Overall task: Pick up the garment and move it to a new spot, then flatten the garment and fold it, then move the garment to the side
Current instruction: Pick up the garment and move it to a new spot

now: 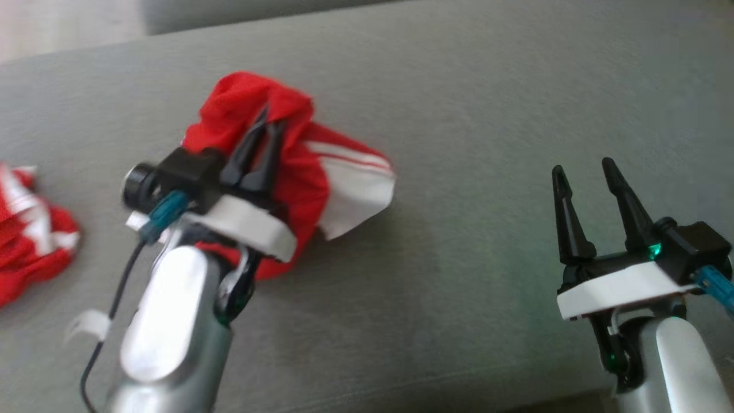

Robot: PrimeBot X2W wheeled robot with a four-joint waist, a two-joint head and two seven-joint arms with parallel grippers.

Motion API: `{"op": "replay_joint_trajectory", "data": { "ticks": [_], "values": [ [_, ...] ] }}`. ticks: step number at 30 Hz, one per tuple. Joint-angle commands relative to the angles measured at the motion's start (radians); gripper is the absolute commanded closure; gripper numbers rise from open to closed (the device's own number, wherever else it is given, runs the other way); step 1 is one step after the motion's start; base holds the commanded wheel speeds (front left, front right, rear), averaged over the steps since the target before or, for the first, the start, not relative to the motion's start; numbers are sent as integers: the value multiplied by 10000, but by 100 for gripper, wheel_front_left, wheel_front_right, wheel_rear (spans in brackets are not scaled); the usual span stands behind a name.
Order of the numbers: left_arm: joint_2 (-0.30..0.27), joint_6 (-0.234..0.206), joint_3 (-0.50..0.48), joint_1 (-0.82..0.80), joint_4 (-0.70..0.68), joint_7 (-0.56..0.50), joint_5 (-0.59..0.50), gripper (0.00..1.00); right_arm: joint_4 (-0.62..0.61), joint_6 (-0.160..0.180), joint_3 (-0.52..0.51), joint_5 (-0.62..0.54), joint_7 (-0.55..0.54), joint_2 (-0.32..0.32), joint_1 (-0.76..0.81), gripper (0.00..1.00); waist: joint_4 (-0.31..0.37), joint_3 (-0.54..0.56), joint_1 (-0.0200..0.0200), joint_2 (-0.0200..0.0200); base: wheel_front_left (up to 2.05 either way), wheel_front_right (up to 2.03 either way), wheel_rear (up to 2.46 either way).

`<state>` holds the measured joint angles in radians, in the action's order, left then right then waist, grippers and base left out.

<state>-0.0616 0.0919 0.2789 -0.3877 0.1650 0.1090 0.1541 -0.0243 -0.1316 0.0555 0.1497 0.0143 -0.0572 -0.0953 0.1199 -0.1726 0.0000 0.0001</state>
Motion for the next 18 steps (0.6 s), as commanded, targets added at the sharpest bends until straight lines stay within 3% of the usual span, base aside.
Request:
{"op": "replay_joint_trajectory", "data": {
  "ticks": [1, 5, 13, 14, 15, 16, 18],
  "values": [
    [-65, 62, -165, -754, -338, 2, 39, 100, -373, 9, 177, 46, 118, 40, -378, 0, 908, -661, 0, -1, 0, 0, 0],
    [42, 159, 859, -1257, -34, -46, 37, 100, -311, 9, -6, 174, 330, 62, -370, 0, 1564, -1228, 0, -1, 0, 0, 0],
    [92, 301, 2379, -1291, 1144, -91, 355, 100, -49, 9, 76, 410, 661, 68, -635, 0, 1893, -1634, 0, -1, 0, 0, 0],
    [95, 307, 2498, -1274, 1269, -45, 381, 75, -3, 9, 89, 433, 693, 68, -656, 0, 1874, -1635, 0, -1, 0, 0, 0],
    [97, 312, 2613, -1251, 1392, -9, 404, 11, 50, 9, 98, 451, 721, 68, -667, 0, 1844, -1618, 0, -1, 0, 0, 0],
    [98, 318, 2737, -1228, 1497, 10, 436, 0, 98, 9, 94, 457, 740, 68, -667, 0, 1789, -1599, 0, -1, 0, 0, 0],
    [101, 324, 2933, -1224, 1596, 144, 425, 0, 184, 9, 79, 466, 776, 69, -667, 0, 1657, -1544, 0, -1, 0, 0, 0]
  ]
}}
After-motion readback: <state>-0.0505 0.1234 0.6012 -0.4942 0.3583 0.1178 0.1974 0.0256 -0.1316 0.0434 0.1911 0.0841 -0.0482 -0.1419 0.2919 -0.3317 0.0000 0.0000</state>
